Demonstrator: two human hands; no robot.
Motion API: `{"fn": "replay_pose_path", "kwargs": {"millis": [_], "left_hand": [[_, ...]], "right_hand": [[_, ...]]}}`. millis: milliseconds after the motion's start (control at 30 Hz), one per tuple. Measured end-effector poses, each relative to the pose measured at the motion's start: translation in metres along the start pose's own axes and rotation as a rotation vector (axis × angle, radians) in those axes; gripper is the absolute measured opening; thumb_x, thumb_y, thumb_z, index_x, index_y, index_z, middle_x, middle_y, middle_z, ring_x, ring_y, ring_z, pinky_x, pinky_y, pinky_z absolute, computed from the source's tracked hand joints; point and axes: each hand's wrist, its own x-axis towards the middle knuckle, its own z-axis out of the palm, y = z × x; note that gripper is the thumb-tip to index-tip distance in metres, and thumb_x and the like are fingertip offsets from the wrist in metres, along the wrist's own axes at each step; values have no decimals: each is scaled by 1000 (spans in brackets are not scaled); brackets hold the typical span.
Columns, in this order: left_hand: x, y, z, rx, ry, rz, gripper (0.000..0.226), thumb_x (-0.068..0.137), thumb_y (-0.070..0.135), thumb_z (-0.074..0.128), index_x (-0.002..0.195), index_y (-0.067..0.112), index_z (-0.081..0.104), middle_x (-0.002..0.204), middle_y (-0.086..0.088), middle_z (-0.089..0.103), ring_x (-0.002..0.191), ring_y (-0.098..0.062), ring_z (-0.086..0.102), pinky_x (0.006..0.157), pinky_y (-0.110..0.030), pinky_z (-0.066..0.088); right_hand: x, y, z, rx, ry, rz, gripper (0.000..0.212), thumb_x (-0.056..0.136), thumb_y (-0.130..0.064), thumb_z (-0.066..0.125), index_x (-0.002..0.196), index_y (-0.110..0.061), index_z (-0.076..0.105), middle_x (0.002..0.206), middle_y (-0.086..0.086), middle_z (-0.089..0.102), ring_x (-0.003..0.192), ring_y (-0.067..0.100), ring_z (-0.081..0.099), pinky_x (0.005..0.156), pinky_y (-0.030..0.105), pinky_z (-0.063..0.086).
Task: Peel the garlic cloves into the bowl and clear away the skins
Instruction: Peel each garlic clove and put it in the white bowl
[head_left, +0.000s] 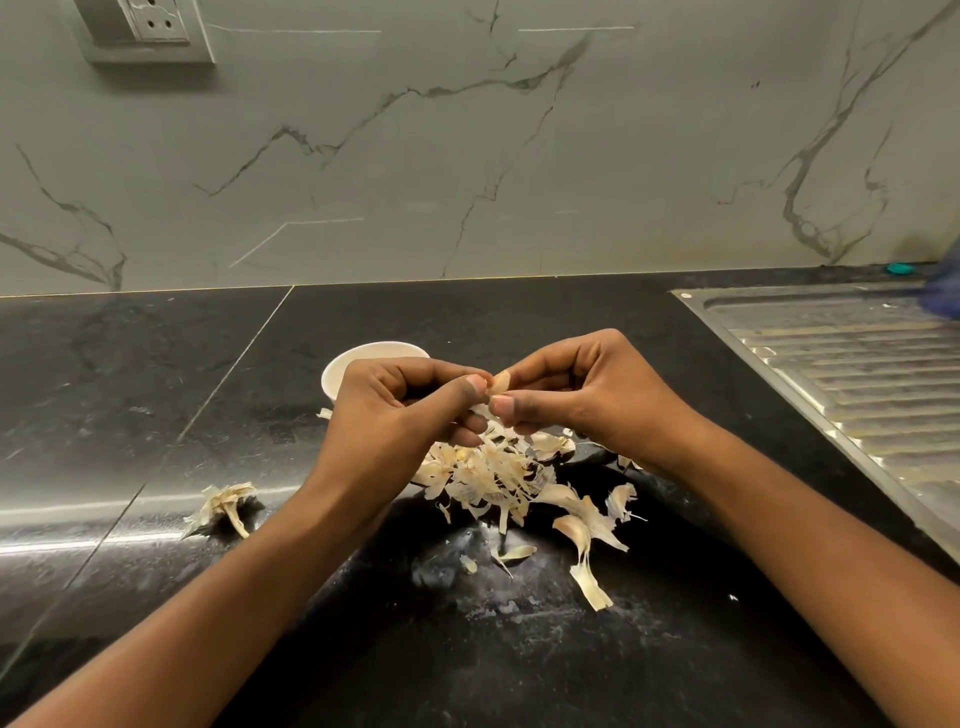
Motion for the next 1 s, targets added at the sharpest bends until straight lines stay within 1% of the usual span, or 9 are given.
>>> {"fn": "replay_pose_path", "kwargs": {"millis": [67, 167, 300, 400, 500, 600, 767, 867, 1000], "left_hand": [[0, 1, 0, -6, -2, -17, 11, 94, 9, 74, 99, 2, 81, 83, -18, 78, 71, -25, 73, 68, -29, 63], [0, 3, 1, -10, -4, -24, 11, 92, 11, 76, 98, 4, 82, 84, -18, 79, 72, -27, 74, 69, -28, 63], [-1, 4, 0, -5, -11, -29, 11, 91, 12, 76, 97, 5, 82, 87, -17, 80, 75, -28, 75, 71, -29, 63], [-2, 3, 2, 6, -24, -35, 13, 92, 12, 76, 99, 3, 82, 89, -15, 80, 77, -29, 74, 72, -31, 63], [-2, 2, 2, 24, 4, -32, 11, 91, 10, 77, 97, 2, 82, 84, -18, 78, 73, -29, 72, 69, -30, 62], [-1, 3, -1, 41, 30, -48, 7, 90, 6, 78, 94, 2, 82, 78, -19, 77, 68, -28, 72, 67, -29, 63], [-1, 4, 1, 86, 8, -55, 4, 89, 2, 78, 88, 3, 82, 75, -18, 77, 65, -24, 72, 65, -28, 63], [-2, 4, 1, 123, 9, -47, 6, 89, -1, 78, 87, 3, 82, 73, -16, 77, 63, -23, 72, 64, -28, 63], [-1, 4, 0, 137, 1, -67, 8, 90, -1, 76, 88, 3, 82, 73, -16, 77, 63, -22, 73, 64, -26, 63]], "right_hand": [[1, 3, 1, -62, 30, -46, 28, 85, -15, 85, 111, -5, 81, 100, 7, 83, 92, 25, 80, 83, 37, 67], [1, 6, 1, -179, 36, -154, 27, 88, -15, 84, 113, -7, 81, 105, 2, 83, 96, 17, 80, 86, 35, 65], [1, 9, 3, -281, 86, -291, 29, 89, -13, 84, 118, -8, 80, 111, 0, 81, 101, 11, 79, 89, 33, 65], [2, 10, 4, -324, 103, -327, 30, 89, -14, 83, 119, -9, 79, 111, 0, 81, 100, 10, 79, 87, 34, 66], [2, 9, 2, -386, 76, -362, 28, 90, -14, 84, 117, -11, 80, 107, -2, 82, 95, 8, 79, 83, 33, 66], [3, 10, 1, -472, 76, -426, 28, 89, -17, 86, 115, -12, 82, 107, -2, 81, 96, 7, 78, 83, 31, 65], [5, 10, 0, -584, 64, -521, 22, 91, -17, 84, 113, -14, 83, 110, -4, 80, 97, 5, 76, 85, 29, 64], [4, 9, 0, -613, 31, -528, 21, 92, -18, 82, 114, -15, 83, 110, -3, 79, 98, 6, 76, 84, 30, 64], [6, 10, -3, -583, 30, -513, 22, 91, -16, 84, 112, -15, 83, 106, -4, 79, 95, 9, 76, 81, 33, 64]]}}
